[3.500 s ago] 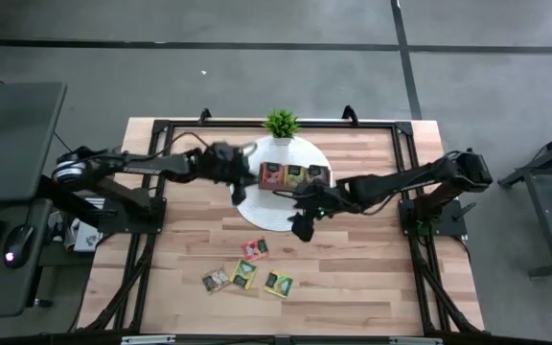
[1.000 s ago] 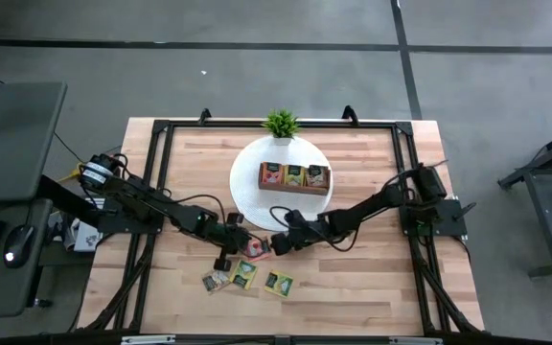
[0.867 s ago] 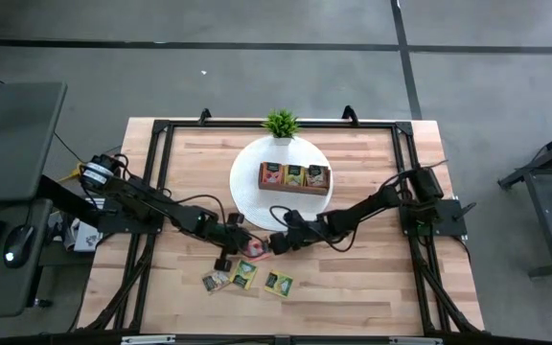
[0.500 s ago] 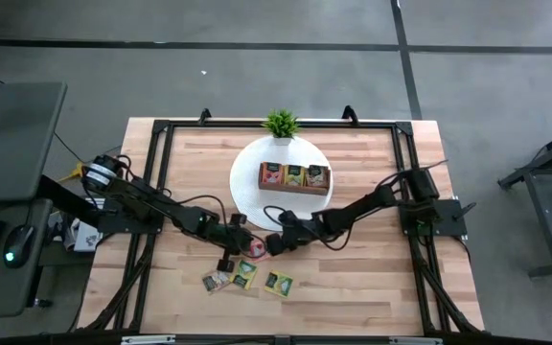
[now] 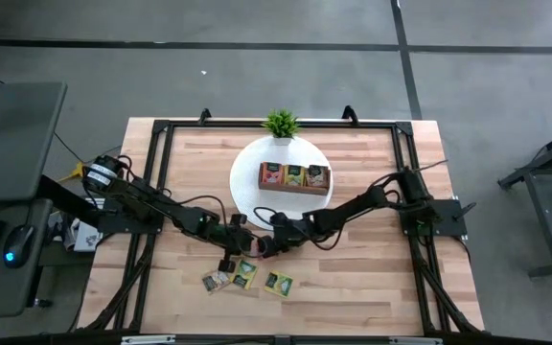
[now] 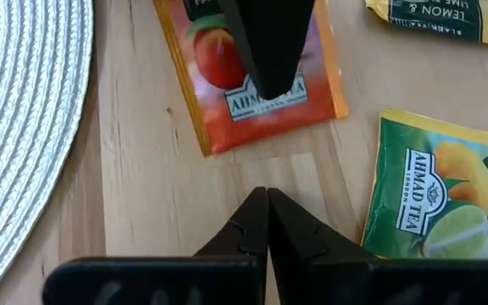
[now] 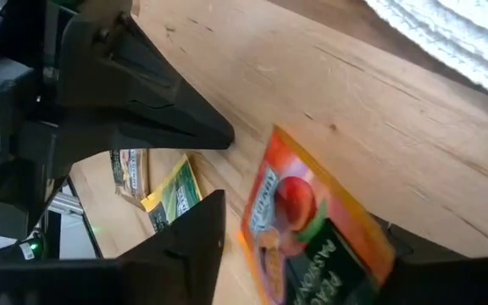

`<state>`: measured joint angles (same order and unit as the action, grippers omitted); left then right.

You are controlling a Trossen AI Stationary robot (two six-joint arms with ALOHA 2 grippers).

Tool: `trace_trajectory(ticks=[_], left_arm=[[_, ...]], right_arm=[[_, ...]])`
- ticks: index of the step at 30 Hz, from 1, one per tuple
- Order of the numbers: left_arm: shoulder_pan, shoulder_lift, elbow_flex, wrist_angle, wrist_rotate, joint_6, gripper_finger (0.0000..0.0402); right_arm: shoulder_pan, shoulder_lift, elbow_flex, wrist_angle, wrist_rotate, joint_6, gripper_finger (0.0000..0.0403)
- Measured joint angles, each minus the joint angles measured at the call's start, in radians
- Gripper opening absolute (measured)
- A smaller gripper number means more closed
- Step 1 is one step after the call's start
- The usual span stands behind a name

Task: Pick & Place Tea
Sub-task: Put the orange tea bag into the left section of the wooden organizer

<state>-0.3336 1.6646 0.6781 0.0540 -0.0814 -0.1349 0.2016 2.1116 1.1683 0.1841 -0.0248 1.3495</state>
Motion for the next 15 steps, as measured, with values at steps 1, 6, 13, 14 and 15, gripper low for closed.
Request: trace_trajectory(ticks=[1, 6, 13, 14, 15], left_arm=[[0.000, 0.000, 0.000, 0.000, 0.000, 0.000, 0.0000], [0.000, 0.000, 0.000, 0.000, 0.000, 0.000, 0.0000], [0.000, 0.000, 0.000, -0.001, 0.001, -0.004, 0.0000], [0.000, 0.000, 0.000, -0.001, 0.001, -0.005, 0.0000], [0.000, 0.000, 0.000, -0.001, 0.001, -0.005, 0.0000]], right_arm=[[0.000, 0.000, 0.000, -0.005, 0.000, -0.001, 0.0167], [0.000, 0.001, 0.000, -0.013, -0.009, -0.012, 0.0097], [0.002, 0.000, -0.002, -0.004, -0.019, -0.052, 0.0010], [0.002, 0.000, -0.002, -0.004, -0.019, -0.053, 0.0015], [0.002, 0.000, -0.002, -0.004, -0.024, -0.053, 0.0020]])
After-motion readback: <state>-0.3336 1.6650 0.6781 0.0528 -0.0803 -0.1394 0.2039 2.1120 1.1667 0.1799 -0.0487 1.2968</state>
